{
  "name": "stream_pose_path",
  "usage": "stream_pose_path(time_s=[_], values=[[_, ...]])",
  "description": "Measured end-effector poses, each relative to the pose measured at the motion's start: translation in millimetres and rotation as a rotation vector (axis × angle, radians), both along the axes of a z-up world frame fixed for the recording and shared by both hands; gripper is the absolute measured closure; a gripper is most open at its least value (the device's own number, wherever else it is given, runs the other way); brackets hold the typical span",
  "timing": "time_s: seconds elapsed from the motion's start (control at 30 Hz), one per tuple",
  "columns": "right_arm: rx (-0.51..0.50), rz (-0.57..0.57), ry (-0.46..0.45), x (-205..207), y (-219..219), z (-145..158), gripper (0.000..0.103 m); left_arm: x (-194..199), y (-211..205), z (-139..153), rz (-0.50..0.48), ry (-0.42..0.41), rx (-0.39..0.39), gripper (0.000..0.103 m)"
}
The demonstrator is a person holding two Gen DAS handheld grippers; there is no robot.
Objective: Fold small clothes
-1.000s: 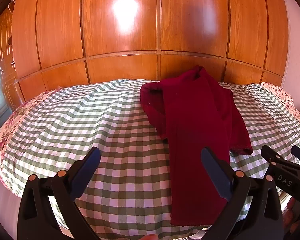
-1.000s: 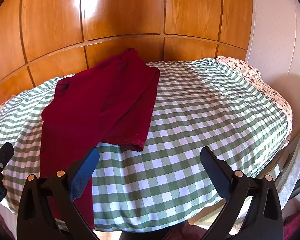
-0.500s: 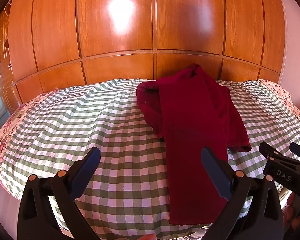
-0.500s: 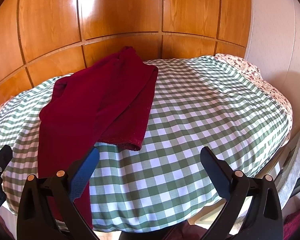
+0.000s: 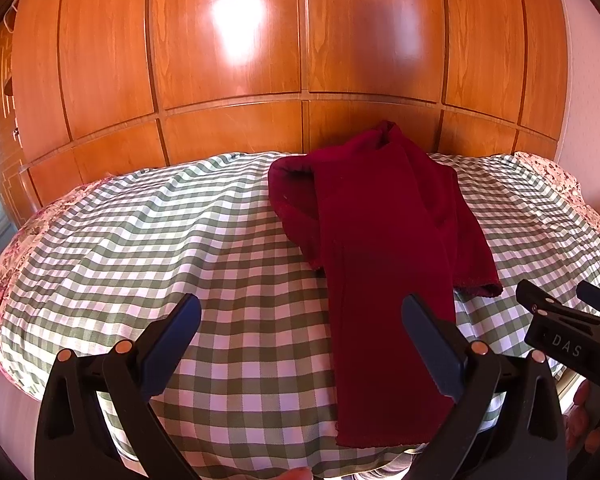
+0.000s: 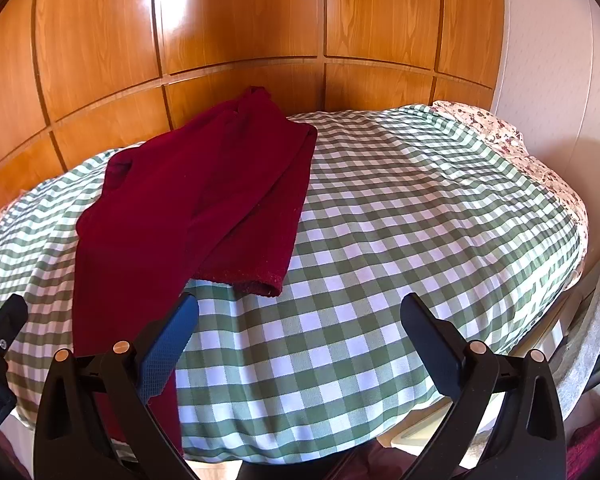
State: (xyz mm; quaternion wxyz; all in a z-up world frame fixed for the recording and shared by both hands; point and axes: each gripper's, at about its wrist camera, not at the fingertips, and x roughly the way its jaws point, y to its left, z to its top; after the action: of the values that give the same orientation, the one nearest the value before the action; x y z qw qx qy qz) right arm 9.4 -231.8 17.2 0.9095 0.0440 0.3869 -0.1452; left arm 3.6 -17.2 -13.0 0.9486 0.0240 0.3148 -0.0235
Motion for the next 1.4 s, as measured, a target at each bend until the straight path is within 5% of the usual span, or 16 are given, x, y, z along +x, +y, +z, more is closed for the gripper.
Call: stream_pose_path(time_s=[0.43, 0.6, 0.7, 0.77, 0.93, 1.0, 1.03, 1.07, 1.17, 1.3, 1.4], values=[[0.025, -0.023, 0.026, 6, -13, -7, 0.003, 6, -8, -8, -0.034, 0.035, 0.01, 0.003], [0.028, -0.043, 0.024, 8, -22, -7, 0.003, 7, -33, -21, -0.181, 0.09, 0.051, 0.005], [0.037, -0.053, 0.029, 9, -28, -8, 0.003, 8, -50, -35, -0.27, 0.122, 0.103, 0.013], [0.049, -0.054, 0.041, 11, -32, -11, 0.003, 12, -59, -48, -0.304, 0.177, 0.142, 0.027], [0.059, -0.063, 0.049, 13, -39, -14, 0.003, 18, -68, -73, -0.343, 0.241, 0.185, 0.028], [0.07, -0.052, 0.065, 16, -40, -16, 0.003, 17, -69, -75, -0.367, 0.22, 0.186, 0.048], [0.084, -0.035, 0.073, 18, -40, -17, 0.003, 16, -68, -73, -0.399, 0.217, 0.157, 0.081], [0.09, -0.023, 0.073, 19, -39, -17, 0.003, 17, -66, -69, -0.401, 0.216, 0.137, 0.097], [0.122, 0.045, 0.057, 25, -35, -11, 0.007, 21, -43, -44, -0.399, 0.195, 0.01, 0.099], [0.187, 0.144, 0.056, 43, -30, -6, 0.031, 33, 12, 11, -0.373, 0.116, -0.231, 0.099], [0.242, 0.192, 0.054, 62, -25, -4, 0.041, 56, 61, 52, -0.281, 0.019, -0.306, 0.101]])
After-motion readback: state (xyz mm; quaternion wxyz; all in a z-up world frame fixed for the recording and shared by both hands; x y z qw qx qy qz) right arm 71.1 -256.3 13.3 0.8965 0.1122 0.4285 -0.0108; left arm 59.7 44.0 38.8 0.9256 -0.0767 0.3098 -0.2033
